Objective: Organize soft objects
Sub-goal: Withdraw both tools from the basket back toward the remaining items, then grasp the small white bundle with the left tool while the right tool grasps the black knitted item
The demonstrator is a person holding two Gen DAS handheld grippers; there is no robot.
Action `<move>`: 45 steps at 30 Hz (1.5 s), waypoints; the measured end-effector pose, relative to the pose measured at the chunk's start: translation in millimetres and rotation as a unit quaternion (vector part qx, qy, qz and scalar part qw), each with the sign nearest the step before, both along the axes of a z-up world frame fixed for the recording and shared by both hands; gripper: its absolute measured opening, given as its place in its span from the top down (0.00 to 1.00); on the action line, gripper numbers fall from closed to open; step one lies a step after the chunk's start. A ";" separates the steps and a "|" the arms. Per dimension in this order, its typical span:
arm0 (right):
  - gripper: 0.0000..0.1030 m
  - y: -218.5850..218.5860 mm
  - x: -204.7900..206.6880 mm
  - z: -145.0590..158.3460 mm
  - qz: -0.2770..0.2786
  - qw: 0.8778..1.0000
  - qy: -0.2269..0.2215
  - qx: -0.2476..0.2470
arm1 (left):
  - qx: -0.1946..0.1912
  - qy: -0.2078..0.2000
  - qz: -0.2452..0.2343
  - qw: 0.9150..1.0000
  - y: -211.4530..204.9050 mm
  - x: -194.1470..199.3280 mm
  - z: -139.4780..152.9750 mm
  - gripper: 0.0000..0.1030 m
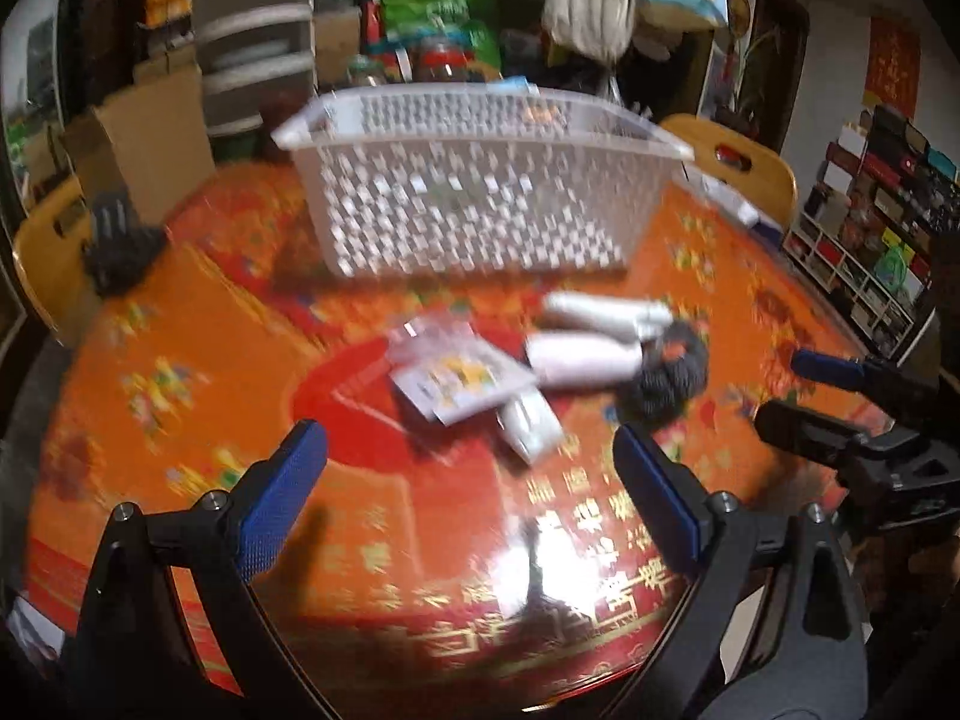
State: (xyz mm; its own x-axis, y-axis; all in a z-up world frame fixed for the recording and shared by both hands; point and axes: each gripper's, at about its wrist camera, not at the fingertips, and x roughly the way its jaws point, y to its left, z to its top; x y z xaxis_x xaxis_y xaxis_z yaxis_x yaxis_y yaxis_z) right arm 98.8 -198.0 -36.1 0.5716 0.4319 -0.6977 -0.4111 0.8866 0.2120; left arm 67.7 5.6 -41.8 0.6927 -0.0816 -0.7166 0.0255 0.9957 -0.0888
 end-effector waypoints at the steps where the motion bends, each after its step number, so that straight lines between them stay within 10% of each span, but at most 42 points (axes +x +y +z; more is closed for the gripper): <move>1: 0.02 0.0 -1.2 -2.9 0.000 1.000 -0.002 -0.003 | -0.001 0.005 -0.002 1.000 -2.5 2.8 -4.5 0.08; 11: 0.12 -2.5 -1.4 -19.3 -0.006 1.000 0.013 -0.005 | 0.002 0.021 0.004 1.000 -23.9 22.9 -31.8 0.12; 29: 0.12 27.5 29.4 -30.5 0.025 0.999 0.026 -0.033 | 0.001 0.029 -0.011 1.000 -27.3 43.1 -47.4 0.67; 45: 0.17 46.6 49.1 -41.8 0.032 0.997 0.023 -0.062 | -0.001 0.012 -0.022 1.000 -6.6 13.6 -46.1 0.69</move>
